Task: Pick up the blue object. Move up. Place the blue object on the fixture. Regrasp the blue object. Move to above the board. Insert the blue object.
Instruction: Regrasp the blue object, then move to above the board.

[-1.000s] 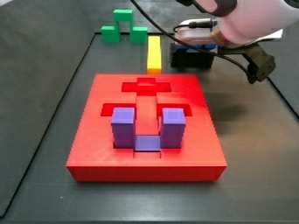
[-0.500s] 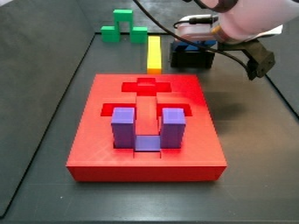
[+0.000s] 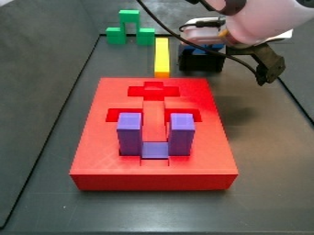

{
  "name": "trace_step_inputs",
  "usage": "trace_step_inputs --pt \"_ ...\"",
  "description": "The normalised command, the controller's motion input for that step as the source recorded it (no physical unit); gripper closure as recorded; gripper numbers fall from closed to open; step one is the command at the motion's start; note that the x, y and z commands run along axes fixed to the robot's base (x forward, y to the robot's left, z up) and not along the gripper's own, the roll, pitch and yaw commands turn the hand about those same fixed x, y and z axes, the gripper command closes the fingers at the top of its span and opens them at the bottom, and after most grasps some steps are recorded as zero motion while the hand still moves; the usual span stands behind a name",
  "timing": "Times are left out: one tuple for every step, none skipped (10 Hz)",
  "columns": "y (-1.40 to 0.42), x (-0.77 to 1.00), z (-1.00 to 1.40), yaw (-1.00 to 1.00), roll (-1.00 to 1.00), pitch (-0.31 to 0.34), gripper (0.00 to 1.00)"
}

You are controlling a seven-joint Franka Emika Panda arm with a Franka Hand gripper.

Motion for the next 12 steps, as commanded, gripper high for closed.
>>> trace_step_inputs --pt "0.00 0.00 0.00 0.00 0.00 0.000 1.00" --pt "0.00 0.00 1.40 0.00 0.00 0.000 1.00" --pt "-0.02 0.00 1.40 -0.02 -0.02 -0.018 1.00" --pt "-0.03 -0.02 1.40 -0.02 -0.07 -0.033 1.00" --pt "-0.01 -0.02 1.40 -0.02 -0.04 -0.017 1.00" --pt "-0.03 0.00 1.40 -0.03 -0.02 0.026 1.00" --pt "-0.03 -0.01 1.40 -0.03 -0.01 0.037 1.00" --pt "-0.03 0.00 1.40 -0.01 -0.01 0.049 1.00" --pt "-0.02 0.01 0.73 -0.01 -0.01 0.062 1.00" --pt "-0.02 0.02 0.33 0.00 -0.01 0.080 1.00" --pt "-1.40 -1.17 0.26 -0.10 -1.00 0.078 1.00" --pt "-1.40 -1.19 0.27 -0.09 -1.00 0.068 1.00"
